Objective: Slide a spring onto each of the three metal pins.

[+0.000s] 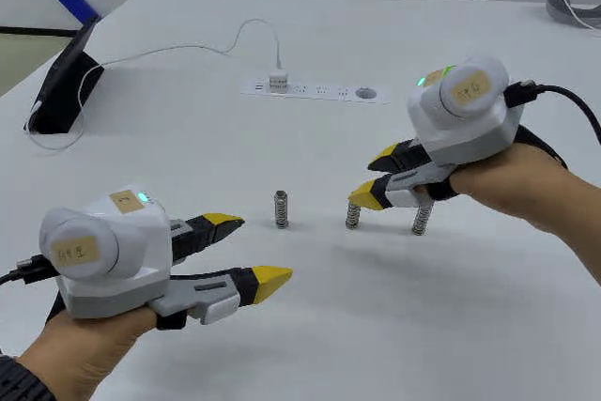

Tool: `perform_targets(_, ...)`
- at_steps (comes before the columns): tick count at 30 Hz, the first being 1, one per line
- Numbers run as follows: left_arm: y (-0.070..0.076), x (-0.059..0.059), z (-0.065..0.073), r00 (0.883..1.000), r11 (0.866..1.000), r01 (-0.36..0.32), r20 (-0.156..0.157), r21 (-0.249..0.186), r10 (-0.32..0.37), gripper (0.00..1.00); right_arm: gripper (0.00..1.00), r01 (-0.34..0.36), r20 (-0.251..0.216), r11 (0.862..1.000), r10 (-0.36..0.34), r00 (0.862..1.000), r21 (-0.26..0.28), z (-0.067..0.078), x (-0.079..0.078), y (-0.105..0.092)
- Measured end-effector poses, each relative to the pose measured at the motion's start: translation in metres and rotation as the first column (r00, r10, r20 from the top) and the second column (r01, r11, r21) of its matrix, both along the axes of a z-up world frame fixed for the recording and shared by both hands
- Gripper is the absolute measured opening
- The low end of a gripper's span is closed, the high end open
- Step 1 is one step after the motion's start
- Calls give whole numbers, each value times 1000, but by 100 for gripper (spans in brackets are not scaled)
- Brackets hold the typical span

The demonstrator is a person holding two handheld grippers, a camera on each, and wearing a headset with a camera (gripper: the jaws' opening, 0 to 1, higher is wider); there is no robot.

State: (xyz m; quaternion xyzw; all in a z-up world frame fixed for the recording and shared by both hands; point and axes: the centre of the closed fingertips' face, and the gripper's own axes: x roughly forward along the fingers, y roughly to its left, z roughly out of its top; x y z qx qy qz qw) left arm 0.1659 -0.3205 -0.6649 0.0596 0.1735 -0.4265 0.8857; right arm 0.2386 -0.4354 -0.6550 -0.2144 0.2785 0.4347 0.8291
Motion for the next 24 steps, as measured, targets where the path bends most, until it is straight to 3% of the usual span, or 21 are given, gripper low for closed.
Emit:
perform_targets(8,1,4,-1,1000,1000,-3,-5,8,3,58,39,63,22,997,-64,998,44,7,-6,-32)
perform_targets(13,2,4,-4,1000,1000,-8,-13,8,8,60,41,95,23,994,-97,995,54,3,-15,-48)
perform_targets(24,2,4,-5,1000,1000,-13,-26,-1,13,62,48,137,29,987,-140,990,84,-2,-34,-63)
